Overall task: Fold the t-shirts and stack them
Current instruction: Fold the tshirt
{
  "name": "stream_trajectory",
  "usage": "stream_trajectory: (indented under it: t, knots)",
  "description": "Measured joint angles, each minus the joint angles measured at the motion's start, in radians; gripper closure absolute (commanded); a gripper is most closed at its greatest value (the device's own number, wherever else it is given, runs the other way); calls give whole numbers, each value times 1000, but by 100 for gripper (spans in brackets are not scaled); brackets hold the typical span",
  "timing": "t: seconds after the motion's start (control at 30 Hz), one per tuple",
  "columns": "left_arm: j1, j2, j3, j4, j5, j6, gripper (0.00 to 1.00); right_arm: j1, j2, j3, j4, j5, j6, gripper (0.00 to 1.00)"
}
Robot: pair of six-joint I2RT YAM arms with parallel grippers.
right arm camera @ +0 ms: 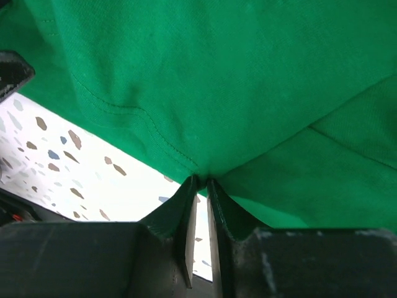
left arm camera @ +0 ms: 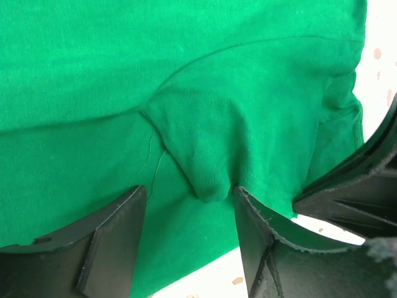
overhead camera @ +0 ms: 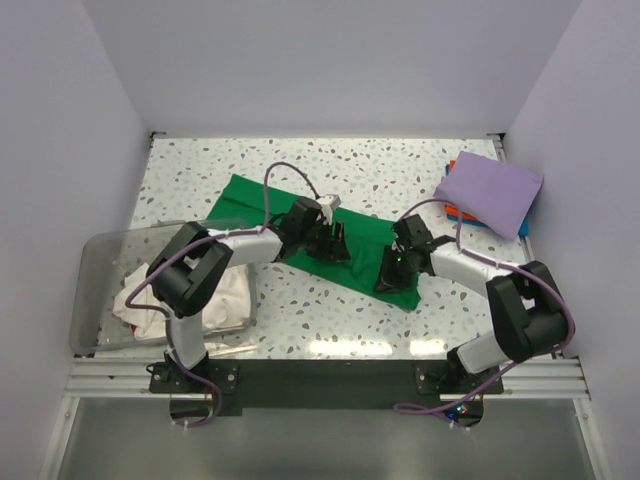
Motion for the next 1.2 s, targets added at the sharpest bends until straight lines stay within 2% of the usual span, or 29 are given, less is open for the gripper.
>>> stream_trajectory:
  t: [0.23,0.43,0.77,1.07,1.17,1.2]
  knots:
    - [-32,25,55,-19,-35,0,45,2,-50,0,-30,28,0,85]
    - [-56,60,117,-66,-78,2,57,3,-59,0,-41,33,0,85]
    - [-76,76,161,-188,-180,2,61,3,-83,0,-53,51,0,81]
    - [-81,84,163,-178,-166,0,63,3,-93,0,-55,52,0,80]
    - [-82,87,163,-174,-152,-5,73,3,-93,0,-55,52,0,80]
    - [-82,87,163,-175,-150,-7,80,3,-93,0,-55,52,0,80]
